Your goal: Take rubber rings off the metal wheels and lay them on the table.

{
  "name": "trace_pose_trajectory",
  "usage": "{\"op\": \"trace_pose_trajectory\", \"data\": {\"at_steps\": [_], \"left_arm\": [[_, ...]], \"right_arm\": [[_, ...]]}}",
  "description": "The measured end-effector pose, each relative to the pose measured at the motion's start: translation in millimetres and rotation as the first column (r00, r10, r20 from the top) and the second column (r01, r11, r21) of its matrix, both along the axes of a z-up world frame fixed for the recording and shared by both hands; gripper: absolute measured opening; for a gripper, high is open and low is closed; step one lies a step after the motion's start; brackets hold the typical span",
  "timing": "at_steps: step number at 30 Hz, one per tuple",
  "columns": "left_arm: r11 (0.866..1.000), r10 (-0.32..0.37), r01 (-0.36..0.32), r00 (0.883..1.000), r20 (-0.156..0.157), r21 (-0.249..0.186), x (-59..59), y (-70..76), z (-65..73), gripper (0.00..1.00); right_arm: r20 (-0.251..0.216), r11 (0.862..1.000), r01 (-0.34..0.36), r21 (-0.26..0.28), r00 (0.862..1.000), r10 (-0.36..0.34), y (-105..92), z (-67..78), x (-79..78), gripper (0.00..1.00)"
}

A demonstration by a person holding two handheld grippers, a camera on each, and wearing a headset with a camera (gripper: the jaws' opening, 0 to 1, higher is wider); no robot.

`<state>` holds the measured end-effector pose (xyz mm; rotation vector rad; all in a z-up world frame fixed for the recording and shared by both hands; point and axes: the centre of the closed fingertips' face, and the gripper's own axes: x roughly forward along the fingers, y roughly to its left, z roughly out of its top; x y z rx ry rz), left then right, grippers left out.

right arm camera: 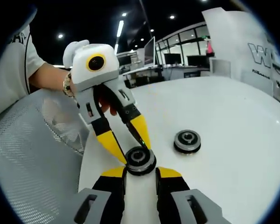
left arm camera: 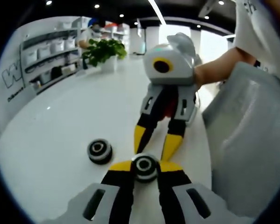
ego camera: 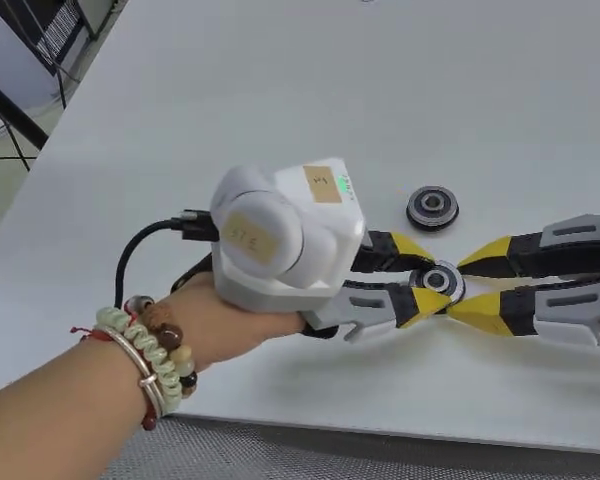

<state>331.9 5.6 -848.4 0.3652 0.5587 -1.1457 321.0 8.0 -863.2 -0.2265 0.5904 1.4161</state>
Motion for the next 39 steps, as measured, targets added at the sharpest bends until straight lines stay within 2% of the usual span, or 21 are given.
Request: {"op": "trace_pose_trajectory", "data": {"at_steps": [5, 15, 19, 28, 31, 36, 38, 39], "left_arm": [[1.0, 0.012, -0.012, 1.0, 0.008, -0.014, 2.2, 2.6, 0.2, 0.16], [0.999, -0.01, 0.011, 1.0, 0.021, -0.033, -2.5, 2.7, 1.3, 0.14], [0.999, -0.01, 0.011, 1.0, 0.022, -0.032, -2.5, 2.0, 1.1, 0.14], [0.999, -0.008, 0.009, 1.0, 0.026, -0.039, -1.9, 1.1, 0.6, 0.14], [0.999, -0.009, 0.01, 1.0, 0.028, -0.044, -1.6, 1.0, 0.5, 0.14], [0.999, -0.013, 0.014, 0.999, 0.035, -0.042, -0.6, 0.7, 0.2, 0.14], [0.999, -0.017, 0.018, 0.999, 0.041, -0.034, -0.6, 0.4, 0.2, 0.14], [0.999, -0.019, 0.02, 0.999, 0.045, -0.03, -0.6, 0.3, 0.1, 0.14]], "right_arm": [[0.002, 1.0, 0.003, 0.006, 1.0, -0.003, -0.4, -0.1, 0.7, 0.22], [0.014, 1.0, -0.004, 0.004, 1.0, 0.004, -2.2, 0.1, -1.2, 0.17], [0.034, 1.0, -0.017, -0.005, 0.999, 0.017, -5.4, 0.0, -2.0, 0.12], [0.082, 0.999, -0.037, -0.034, 0.996, 0.04, -6.1, -0.3, -2.7, 0.08], [0.098, 0.999, -0.023, -0.049, 0.995, 0.028, -8.7, -1.8, 0.7, 0.03], [0.082, 0.999, -0.012, -0.047, 0.996, 0.016, -7.9, -2.5, 1.4, 0.01], [-0.01, 0.997, 0.053, -0.051, 0.999, -0.053, -9.0, -4.1, 2.3, 0.0], [-0.032, 0.997, 0.066, -0.049, 0.997, -0.068, -9.0, -4.4, 3.5, 0.0]]}}
